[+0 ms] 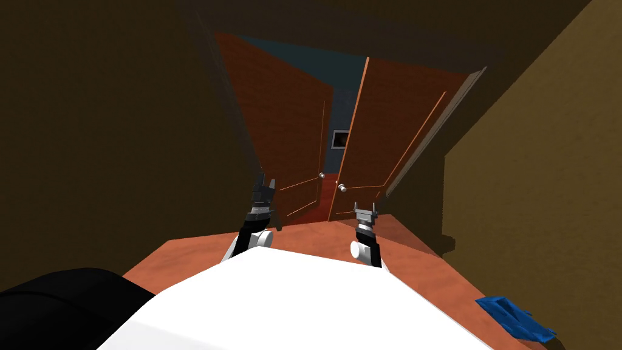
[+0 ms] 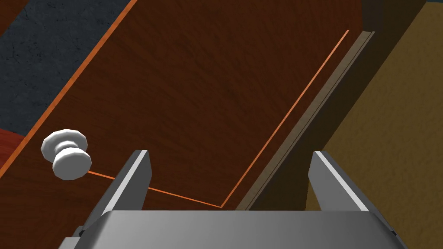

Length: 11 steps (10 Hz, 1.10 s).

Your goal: Push the door open

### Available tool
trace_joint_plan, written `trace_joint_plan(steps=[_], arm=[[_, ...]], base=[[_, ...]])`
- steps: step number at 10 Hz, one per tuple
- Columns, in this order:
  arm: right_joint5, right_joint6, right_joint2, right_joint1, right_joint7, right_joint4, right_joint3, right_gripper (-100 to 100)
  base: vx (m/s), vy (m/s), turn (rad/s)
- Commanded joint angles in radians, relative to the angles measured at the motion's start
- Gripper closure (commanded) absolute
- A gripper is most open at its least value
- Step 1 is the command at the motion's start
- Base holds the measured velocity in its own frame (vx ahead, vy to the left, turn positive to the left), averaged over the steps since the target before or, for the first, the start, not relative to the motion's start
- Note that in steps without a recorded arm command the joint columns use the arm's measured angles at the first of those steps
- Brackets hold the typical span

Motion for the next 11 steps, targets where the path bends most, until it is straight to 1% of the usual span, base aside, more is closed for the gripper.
trace_joint_plan(steps=[1, 3, 4, 6, 11], arm=[[-0.018, -0.008, 0.002, -0.014, -0.042, 0.047, 0.002, -100], [-0.031, -0.014, 0.005, -0.028, -0.072, 0.085, 0.003, -100], [-0.045, -0.02, 0.007, -0.041, -0.103, 0.123, 0.005, -100], [-0.058, -0.027, 0.009, -0.055, -0.133, 0.161, 0.006, -100], [-0.09, -0.041, 0.019, -0.087, -0.204, 0.25, 0.009, -100]], base=[[0.046, -0.135, 0.263], [0.034, -0.132, 0.244], [0.029, -0.15, 0.267], [0.02, -0.157, 0.23], [0.005, -0.101, 0.183]])
